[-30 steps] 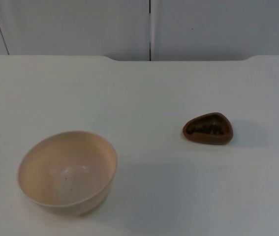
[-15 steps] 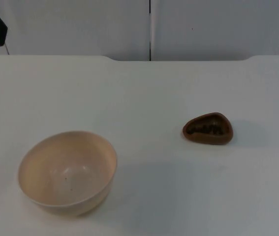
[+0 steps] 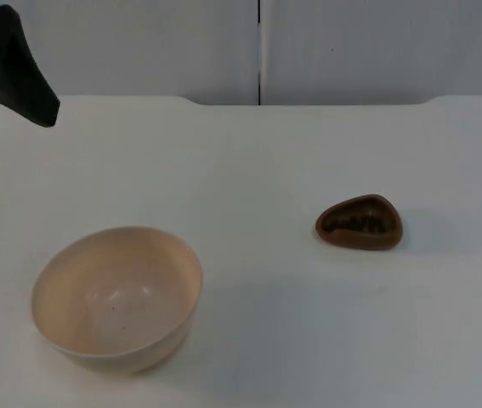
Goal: Pick up the bowl with the left hand and pour the coffee beans from the cup into the bowl with the right hand.
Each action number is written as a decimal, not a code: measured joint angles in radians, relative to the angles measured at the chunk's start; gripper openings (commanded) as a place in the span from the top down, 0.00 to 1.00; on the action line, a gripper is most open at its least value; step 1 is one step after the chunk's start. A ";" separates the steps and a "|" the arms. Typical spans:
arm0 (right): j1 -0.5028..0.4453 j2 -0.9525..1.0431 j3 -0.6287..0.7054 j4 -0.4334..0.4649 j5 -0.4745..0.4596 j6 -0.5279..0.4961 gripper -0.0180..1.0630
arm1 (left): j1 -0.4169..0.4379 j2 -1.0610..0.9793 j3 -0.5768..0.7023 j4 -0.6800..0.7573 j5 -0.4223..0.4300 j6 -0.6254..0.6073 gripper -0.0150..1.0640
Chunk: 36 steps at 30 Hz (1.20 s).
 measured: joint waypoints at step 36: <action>0.000 0.000 0.000 0.000 0.000 0.000 0.01 | -0.043 0.208 0.000 0.048 -0.054 -0.117 0.01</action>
